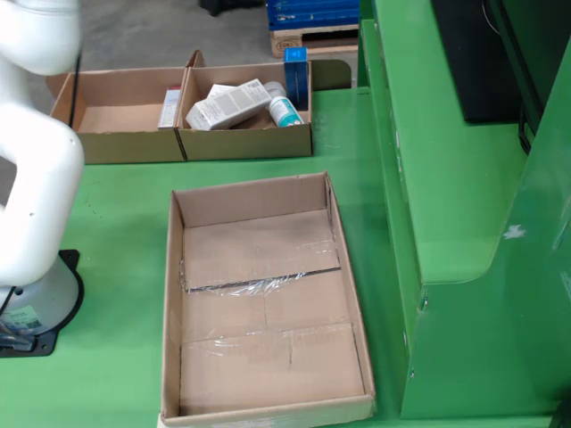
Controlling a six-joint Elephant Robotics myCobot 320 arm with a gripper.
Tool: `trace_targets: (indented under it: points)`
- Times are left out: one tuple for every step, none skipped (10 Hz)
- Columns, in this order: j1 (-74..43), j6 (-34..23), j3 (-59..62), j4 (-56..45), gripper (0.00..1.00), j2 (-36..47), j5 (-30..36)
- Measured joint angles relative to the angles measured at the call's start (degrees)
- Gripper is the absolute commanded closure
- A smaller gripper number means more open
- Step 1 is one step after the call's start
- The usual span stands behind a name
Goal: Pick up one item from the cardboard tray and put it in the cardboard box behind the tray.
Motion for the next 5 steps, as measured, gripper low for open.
trace_targets:
  points:
    - [0.44,2.29,3.34,-3.06,0.0,3.25,0.53]
    - [-1.93,1.23,5.89,-5.44,0.0,5.1,2.72]
    - [-4.57,-1.05,8.61,-7.63,0.0,4.57,4.75]
    - [-6.94,-4.57,11.25,-11.15,0.0,1.4,8.61]
    - [-9.14,-6.49,13.62,-13.43,0.0,-1.23,10.64]
